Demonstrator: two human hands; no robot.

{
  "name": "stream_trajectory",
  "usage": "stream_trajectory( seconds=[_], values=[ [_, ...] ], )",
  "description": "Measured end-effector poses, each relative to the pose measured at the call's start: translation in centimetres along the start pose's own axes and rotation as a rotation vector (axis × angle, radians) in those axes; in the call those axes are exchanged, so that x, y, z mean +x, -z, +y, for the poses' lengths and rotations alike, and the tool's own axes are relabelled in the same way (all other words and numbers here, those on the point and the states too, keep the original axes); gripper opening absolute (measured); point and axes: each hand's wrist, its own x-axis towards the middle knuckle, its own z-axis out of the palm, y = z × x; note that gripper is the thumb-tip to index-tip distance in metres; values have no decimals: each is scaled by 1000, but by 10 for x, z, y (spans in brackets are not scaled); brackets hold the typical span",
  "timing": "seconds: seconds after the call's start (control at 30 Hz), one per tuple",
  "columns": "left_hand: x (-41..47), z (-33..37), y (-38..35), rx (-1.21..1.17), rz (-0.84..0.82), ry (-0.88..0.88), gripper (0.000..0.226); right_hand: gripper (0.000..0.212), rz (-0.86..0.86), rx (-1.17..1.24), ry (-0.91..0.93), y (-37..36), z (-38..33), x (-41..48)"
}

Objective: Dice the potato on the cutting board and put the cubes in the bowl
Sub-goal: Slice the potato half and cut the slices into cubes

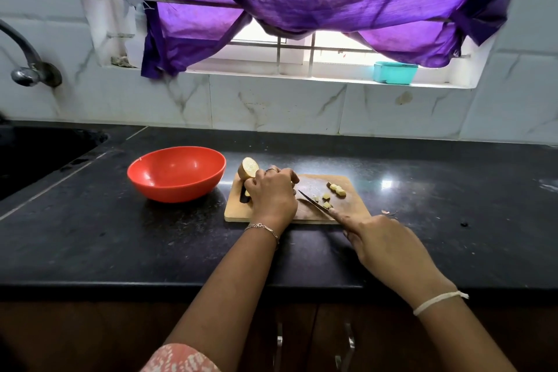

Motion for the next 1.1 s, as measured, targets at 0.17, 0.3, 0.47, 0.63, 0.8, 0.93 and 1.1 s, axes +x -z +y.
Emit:
stream_trajectory(
  seconds=[0.17, 0.3, 0.47, 0.63, 0.8, 0.93, 1.1],
  values=[
    [0, -1, 0, 30, -46, -5, 32, 48, -29, -95, 9, -2, 20, 18],
    [0, 0, 2, 31, -47, -2, 32, 49, -32, -104, -50, -8, 33, 33],
    [1, -2, 1, 17, -42, -1, 30, 48, -56, -40, -95, -10, 39, 43],
    [4, -8, 6, -15, -6, 15, 32, 45, 15, 59, -118, -12, 36, 45],
    [9, -34, 25, -280, 18, 21, 26, 44, 160, 308, -180, -17, 20, 42],
    [7, -56, 43, -301, 62, 1, 26, 41, 251, 383, -194, -28, 0, 38],
    [9, -66, 54, -206, -93, 10, 27, 33, 297, 421, -169, -33, -21, 39]
  ],
)
